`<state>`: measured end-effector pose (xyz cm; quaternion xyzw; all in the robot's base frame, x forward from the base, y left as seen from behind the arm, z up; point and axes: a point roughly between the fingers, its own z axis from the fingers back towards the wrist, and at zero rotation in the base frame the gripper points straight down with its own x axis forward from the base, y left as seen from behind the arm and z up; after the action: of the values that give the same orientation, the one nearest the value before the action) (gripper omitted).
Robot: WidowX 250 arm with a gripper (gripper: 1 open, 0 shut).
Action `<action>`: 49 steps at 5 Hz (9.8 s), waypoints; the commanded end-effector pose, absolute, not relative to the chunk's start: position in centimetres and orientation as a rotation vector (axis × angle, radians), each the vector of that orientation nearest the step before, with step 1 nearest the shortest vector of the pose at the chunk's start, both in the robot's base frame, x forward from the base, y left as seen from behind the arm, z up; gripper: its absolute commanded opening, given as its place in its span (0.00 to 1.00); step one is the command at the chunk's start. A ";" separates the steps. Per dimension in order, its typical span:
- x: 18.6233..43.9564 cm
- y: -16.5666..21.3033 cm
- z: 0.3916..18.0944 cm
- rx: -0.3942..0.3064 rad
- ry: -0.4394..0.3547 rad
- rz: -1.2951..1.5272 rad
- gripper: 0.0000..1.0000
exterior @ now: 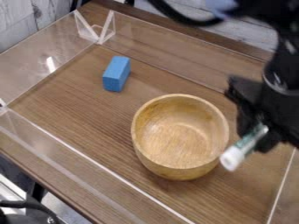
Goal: Put the green marker in the brown bowl
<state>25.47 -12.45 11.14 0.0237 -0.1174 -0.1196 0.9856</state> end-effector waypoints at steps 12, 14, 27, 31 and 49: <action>22.8 -9.4 16.1 0.082 -0.390 -0.159 0.00; 22.3 -9.7 16.5 0.082 -0.410 -0.133 0.00; 21.4 -8.7 16.4 0.121 -0.399 -0.066 0.00; 21.8 -8.4 15.8 0.108 -0.381 -0.041 0.00; 23.7 -3.8 18.2 0.095 -0.391 0.032 1.00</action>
<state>23.42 -3.87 17.10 0.0519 -0.1745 0.0117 0.9832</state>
